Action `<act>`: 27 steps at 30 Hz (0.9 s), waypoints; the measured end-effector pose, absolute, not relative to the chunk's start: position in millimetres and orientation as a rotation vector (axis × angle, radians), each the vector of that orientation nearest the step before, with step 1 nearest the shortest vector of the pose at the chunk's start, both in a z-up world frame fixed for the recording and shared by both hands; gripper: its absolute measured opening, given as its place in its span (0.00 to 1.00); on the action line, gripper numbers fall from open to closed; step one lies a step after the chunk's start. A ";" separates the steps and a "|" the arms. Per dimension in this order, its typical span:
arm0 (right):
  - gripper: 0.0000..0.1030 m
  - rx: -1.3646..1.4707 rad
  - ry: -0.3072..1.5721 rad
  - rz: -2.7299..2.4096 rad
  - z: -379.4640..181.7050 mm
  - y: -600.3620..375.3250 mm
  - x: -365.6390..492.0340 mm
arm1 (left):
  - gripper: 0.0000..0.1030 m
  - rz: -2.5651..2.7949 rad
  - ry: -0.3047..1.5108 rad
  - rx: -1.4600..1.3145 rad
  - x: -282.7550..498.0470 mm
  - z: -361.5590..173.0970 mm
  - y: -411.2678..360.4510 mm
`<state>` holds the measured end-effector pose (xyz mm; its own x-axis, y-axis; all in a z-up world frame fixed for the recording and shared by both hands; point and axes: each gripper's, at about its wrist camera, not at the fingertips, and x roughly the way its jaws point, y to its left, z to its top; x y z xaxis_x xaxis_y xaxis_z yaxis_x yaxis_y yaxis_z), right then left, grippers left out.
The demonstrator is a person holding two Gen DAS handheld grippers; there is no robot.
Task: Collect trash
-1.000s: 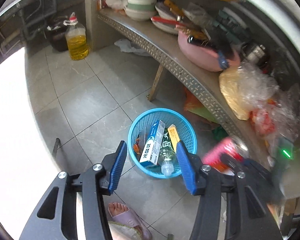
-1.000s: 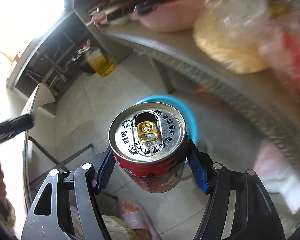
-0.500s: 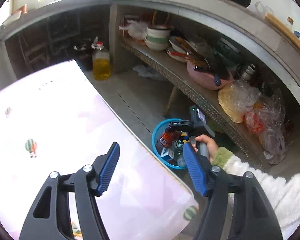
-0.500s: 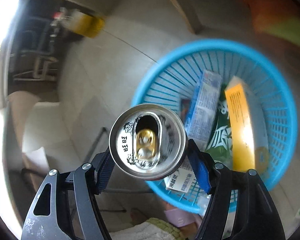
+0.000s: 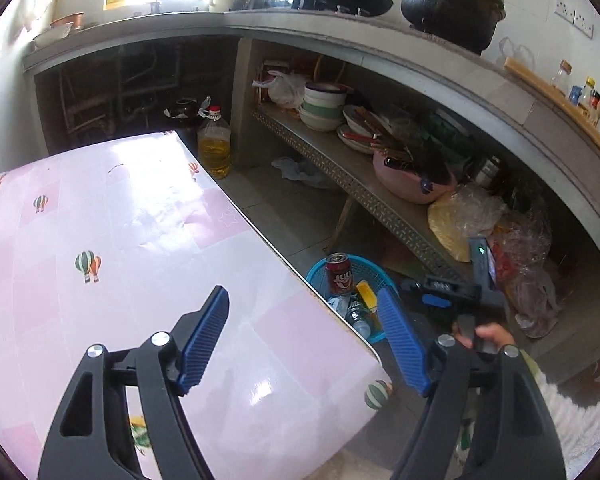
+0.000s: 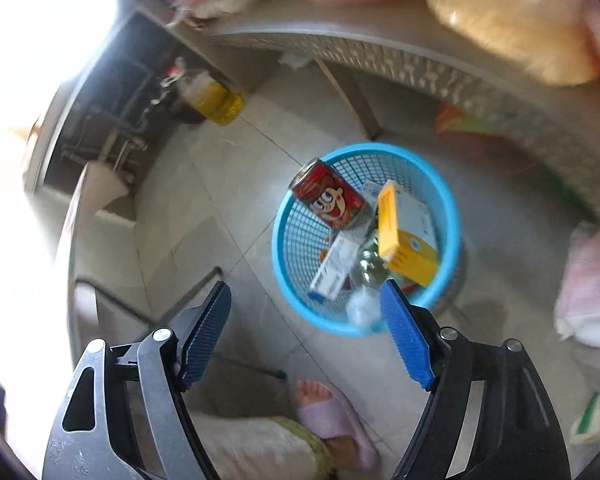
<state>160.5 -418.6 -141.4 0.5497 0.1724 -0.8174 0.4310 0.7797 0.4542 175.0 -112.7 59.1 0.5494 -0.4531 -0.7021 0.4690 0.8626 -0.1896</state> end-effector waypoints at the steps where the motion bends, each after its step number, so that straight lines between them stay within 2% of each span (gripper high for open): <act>1: 0.75 0.640 0.982 -0.162 -129.5 -409.5 148.9 | 0.76 -0.542 0.818 0.009 168.3 58.9 -110.2; 3: 0.77 0.545 0.956 -0.153 -109.4 -394.3 140.5 | 0.82 -0.524 0.807 -0.008 155.3 57.2 -106.7; 7: 0.87 0.339 0.881 -0.103 -70.7 -350.8 121.5 | 0.93 -0.464 0.793 -0.045 129.4 53.6 -97.2; 8: 0.92 0.292 0.855 -0.089 -60.7 -338.7 116.4 | 0.94 -0.433 0.790 -0.052 121.8 52.6 -93.2; 14: 0.92 0.083 0.719 -0.035 -15.5 -272.5 78.6 | 0.95 -0.252 0.760 -0.090 86.5 53.8 -69.4; 27: 0.92 -0.177 0.666 -0.051 -5.4 -188.3 35.1 | 0.95 0.125 0.811 0.049 43.4 42.3 -33.8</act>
